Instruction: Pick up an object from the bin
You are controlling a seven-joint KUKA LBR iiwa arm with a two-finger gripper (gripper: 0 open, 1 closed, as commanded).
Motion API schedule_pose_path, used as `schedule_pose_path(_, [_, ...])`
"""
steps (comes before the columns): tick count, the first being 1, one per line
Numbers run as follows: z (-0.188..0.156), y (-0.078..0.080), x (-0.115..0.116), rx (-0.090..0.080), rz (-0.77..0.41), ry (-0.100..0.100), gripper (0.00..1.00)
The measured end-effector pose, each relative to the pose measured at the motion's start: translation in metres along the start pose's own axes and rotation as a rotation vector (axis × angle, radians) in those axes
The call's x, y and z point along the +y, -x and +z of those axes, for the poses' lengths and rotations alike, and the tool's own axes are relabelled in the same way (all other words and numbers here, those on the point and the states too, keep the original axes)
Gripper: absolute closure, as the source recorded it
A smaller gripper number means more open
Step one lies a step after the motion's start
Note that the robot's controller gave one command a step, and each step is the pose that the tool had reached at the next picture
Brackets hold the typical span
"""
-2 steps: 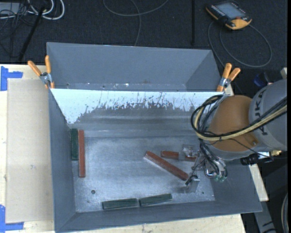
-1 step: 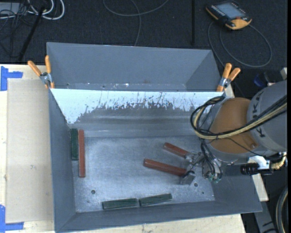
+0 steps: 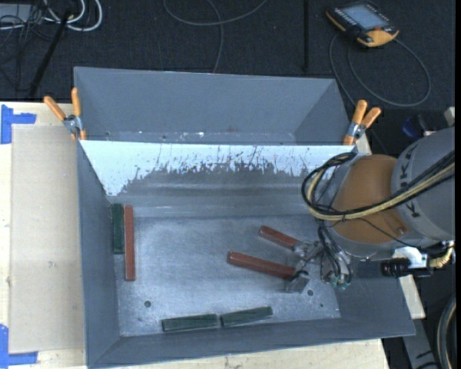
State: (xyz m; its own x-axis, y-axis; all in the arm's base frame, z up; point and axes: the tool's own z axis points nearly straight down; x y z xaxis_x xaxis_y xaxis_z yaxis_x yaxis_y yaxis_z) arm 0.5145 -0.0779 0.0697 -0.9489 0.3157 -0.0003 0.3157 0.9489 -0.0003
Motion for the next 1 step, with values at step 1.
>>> schedule_pose_path(1, [-0.0028,-0.0008,-0.0001,0.002,0.0,0.0,1.0])
